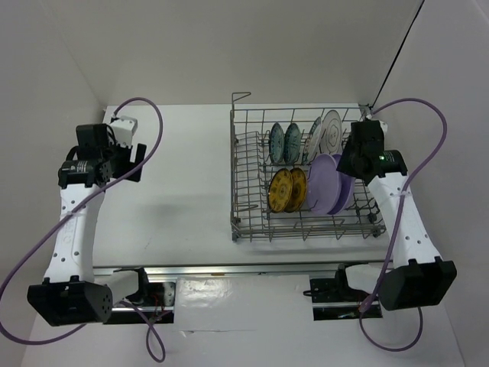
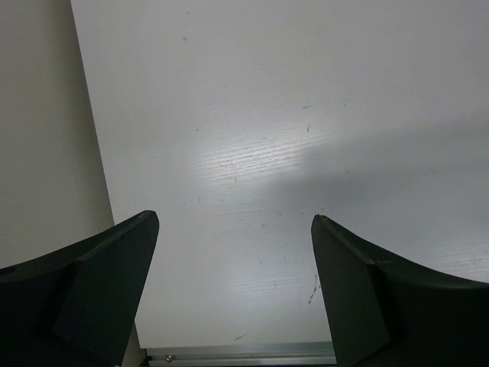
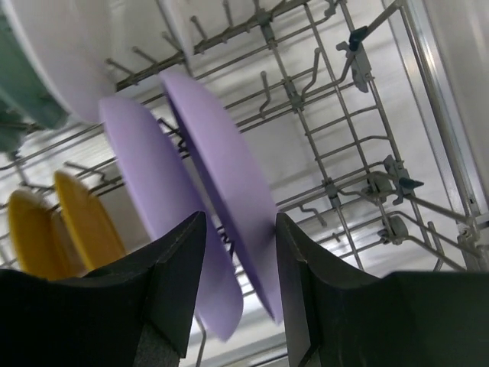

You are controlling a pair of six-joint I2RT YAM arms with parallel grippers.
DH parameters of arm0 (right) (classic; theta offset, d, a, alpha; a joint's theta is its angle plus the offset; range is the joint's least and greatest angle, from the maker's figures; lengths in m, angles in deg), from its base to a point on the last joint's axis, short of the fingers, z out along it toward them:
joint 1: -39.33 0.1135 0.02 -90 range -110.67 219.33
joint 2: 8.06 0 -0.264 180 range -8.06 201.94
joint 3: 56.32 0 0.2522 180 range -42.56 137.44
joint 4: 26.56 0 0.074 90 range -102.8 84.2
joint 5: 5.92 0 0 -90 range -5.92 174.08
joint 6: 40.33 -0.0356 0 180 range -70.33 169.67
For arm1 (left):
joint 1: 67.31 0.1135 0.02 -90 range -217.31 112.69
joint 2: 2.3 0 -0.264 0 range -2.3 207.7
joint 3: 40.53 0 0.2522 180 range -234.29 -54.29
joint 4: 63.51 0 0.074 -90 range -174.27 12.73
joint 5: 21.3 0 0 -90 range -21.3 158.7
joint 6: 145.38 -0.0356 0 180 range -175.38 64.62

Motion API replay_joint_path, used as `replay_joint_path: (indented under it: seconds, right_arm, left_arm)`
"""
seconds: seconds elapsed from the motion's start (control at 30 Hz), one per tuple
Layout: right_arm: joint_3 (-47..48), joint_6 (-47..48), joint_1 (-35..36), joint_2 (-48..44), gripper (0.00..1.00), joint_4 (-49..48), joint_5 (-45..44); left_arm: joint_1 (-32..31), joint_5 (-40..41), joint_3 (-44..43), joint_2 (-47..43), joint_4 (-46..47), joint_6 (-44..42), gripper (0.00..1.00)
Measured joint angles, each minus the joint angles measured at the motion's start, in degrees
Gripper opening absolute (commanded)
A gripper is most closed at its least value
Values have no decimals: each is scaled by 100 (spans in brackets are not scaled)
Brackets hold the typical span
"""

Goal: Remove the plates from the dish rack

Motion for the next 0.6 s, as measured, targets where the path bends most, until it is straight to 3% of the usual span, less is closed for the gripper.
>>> replay_joint_path:
  seconds: [0.33,0.47,0.6]
  right_arm:
    - [-605,-13,0,396,47,-459,-468]
    - [-686,120,0,400,28,-487,-601]
    - [-688,713,76,278,1,-404,-697]
  left_arm:
    - [-455,166,-20,236,181,267,94]
    - [-570,164,-20,221,181,326,94]
    - [-634,160,-20,138,179,400,94]
